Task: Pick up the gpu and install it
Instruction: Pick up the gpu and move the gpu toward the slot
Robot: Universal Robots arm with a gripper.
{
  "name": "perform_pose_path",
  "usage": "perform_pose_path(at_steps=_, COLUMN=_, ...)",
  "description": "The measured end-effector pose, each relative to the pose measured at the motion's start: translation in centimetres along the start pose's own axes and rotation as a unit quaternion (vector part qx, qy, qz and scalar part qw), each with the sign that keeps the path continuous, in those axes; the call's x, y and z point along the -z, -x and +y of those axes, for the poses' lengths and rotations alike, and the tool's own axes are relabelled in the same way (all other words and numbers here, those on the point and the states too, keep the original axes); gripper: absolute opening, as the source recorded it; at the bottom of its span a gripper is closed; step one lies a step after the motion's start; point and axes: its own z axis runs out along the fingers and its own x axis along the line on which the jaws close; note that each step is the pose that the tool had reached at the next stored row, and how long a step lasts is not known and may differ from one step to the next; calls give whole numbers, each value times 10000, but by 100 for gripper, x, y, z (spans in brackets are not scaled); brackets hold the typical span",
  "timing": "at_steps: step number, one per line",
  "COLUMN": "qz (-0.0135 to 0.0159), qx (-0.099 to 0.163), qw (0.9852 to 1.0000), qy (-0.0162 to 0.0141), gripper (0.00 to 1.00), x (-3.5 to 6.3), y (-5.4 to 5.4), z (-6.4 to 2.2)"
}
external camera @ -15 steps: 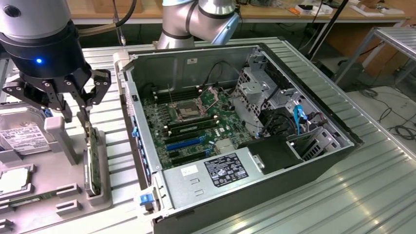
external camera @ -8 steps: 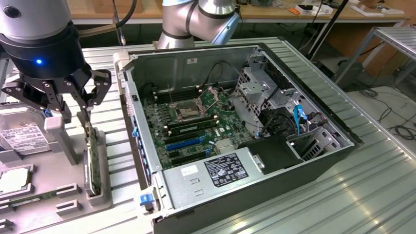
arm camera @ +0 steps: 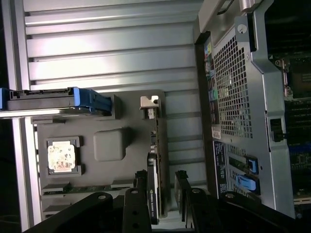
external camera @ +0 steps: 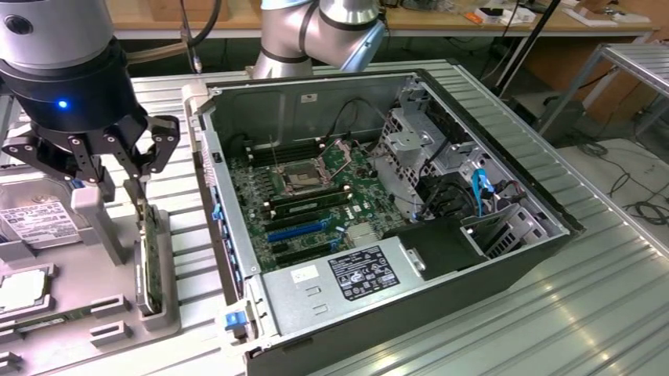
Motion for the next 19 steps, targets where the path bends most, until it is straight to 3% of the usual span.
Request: perform_pose_path(at_steps=19, qz=0, qx=0, qw=10000, qy=0, gripper=36, x=-1, y=5, z=-52)
